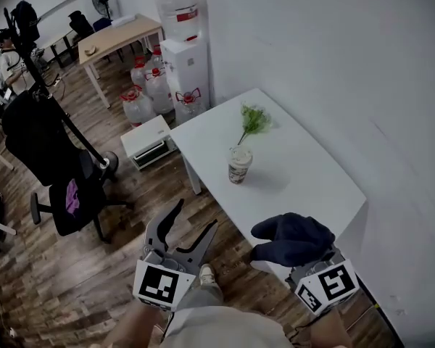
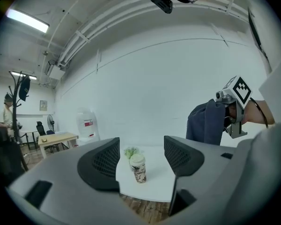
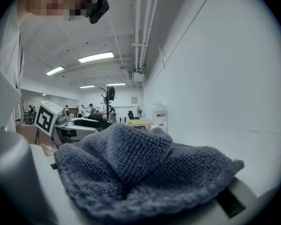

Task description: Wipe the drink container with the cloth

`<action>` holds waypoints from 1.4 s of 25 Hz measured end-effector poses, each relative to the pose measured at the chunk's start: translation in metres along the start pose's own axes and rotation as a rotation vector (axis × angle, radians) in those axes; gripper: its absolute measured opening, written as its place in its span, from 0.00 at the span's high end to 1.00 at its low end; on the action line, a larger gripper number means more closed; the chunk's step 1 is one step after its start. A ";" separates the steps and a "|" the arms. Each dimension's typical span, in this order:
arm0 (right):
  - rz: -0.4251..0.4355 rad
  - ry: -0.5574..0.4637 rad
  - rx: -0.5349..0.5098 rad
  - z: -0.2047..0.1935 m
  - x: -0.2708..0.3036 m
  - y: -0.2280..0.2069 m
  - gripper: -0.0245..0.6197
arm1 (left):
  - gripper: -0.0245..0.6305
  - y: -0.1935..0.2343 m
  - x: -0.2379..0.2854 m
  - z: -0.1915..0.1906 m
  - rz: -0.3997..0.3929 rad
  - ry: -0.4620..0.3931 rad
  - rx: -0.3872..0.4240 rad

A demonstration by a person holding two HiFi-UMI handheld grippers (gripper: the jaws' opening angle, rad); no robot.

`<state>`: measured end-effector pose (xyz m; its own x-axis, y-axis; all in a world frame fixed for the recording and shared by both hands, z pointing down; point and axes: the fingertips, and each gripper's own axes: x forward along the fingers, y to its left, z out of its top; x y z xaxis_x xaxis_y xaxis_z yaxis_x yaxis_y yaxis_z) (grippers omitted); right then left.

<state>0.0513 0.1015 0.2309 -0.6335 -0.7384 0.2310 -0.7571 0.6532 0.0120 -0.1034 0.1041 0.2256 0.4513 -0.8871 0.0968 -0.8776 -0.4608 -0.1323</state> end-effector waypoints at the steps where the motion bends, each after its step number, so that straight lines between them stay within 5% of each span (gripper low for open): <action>1: -0.013 0.002 -0.001 0.003 0.011 -0.002 0.90 | 0.51 0.010 0.008 -0.003 -0.018 0.003 0.008; 15: -0.116 0.039 0.043 0.009 0.077 -0.037 0.90 | 0.50 0.048 0.092 -0.047 -0.198 0.057 0.037; 35: 0.032 0.100 0.050 -0.033 0.198 -0.124 0.90 | 0.44 0.026 0.251 -0.164 -0.270 0.244 0.069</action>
<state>0.0252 -0.1204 0.3070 -0.6399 -0.6955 0.3267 -0.7455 0.6650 -0.0446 -0.0393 -0.1263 0.4087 0.6059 -0.7049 0.3688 -0.7154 -0.6856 -0.1350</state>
